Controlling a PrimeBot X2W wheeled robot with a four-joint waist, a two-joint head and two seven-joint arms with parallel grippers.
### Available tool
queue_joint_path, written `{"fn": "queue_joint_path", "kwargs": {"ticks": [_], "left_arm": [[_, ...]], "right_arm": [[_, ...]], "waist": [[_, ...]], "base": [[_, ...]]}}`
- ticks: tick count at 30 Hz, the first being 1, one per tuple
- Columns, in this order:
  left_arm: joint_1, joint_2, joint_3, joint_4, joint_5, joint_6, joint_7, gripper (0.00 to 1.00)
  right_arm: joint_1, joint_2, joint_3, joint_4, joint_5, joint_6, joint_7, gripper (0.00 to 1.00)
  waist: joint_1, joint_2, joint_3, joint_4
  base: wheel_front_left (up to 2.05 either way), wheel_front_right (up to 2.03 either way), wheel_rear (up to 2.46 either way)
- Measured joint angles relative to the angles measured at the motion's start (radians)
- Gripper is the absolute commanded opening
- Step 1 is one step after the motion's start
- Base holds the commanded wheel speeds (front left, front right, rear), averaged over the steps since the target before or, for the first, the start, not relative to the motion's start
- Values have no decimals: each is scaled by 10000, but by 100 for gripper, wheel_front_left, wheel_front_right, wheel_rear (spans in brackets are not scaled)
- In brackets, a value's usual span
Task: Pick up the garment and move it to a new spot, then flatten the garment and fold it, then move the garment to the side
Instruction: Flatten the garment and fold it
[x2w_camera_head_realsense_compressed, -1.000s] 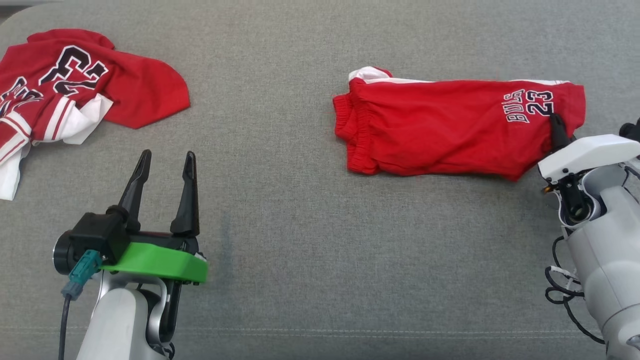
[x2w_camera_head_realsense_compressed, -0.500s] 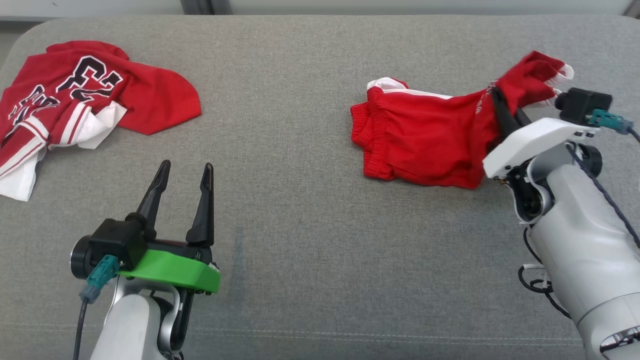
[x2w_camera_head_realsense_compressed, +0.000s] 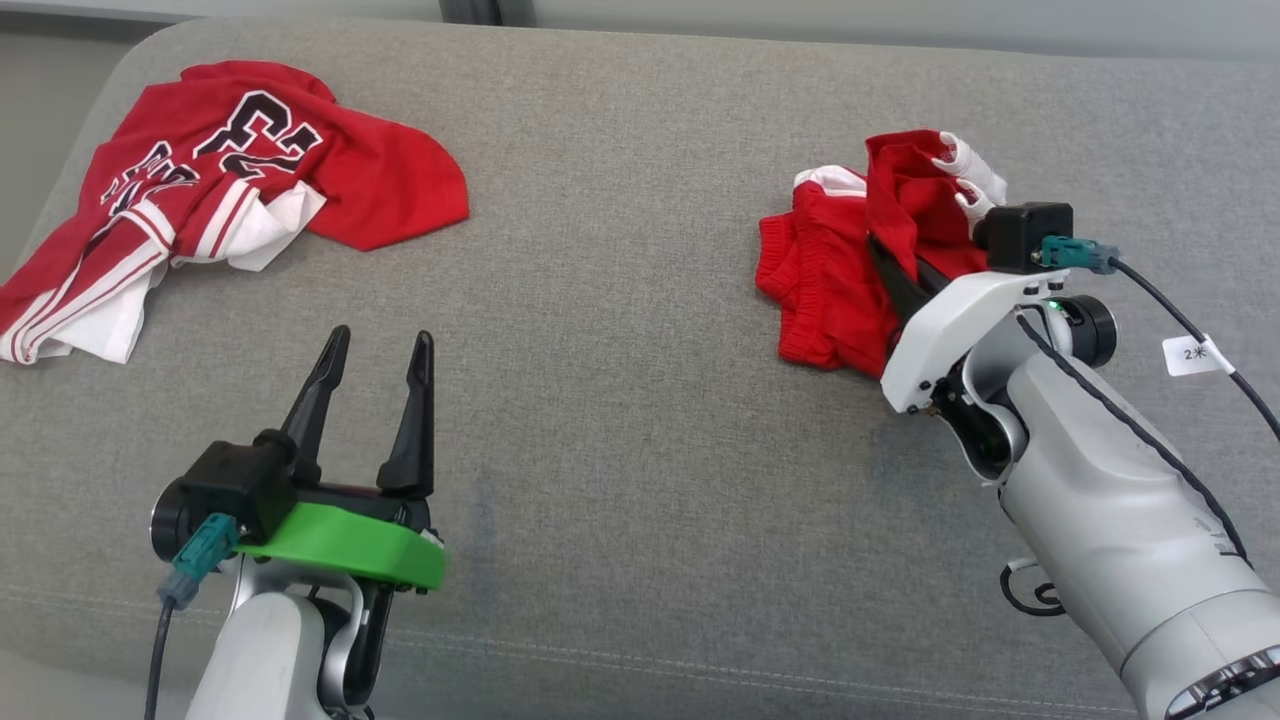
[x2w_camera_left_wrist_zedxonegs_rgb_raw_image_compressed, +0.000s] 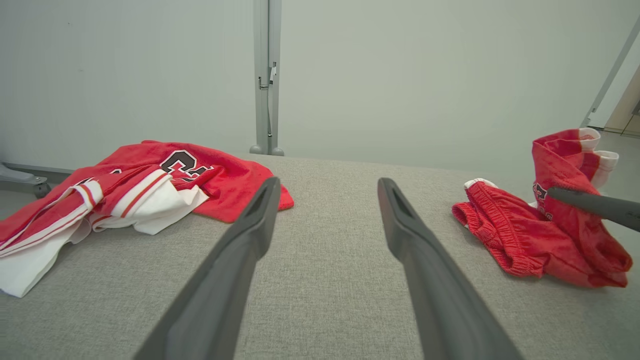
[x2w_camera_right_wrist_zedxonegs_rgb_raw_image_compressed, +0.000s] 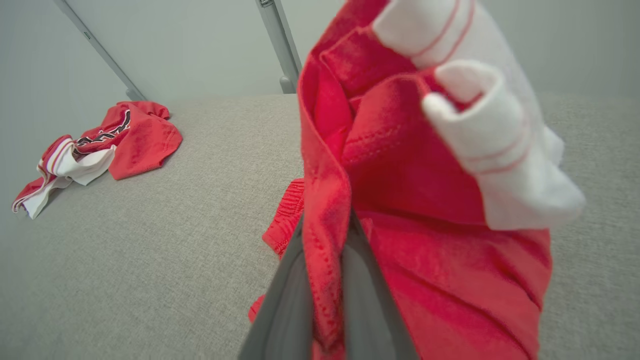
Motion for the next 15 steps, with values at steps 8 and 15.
{"fn": "queue_joint_path", "kwargs": {"ticks": [8, 15], "left_arm": [[129, 0, 123, -19, -148, 0, 0, 100], [169, 0, 174, -42, -163, 0, 0, 100]], "right_arm": [[-2, -4, 476, 150, -4, 0, 443, 100], [-33, -6, 627, 58, 107, 0, 439, 100]], "waist": [[0, 0, -47, 82], [0, 0, -94, 18]], "base": [[0, 0, 0], [0, 0, 0]]}}
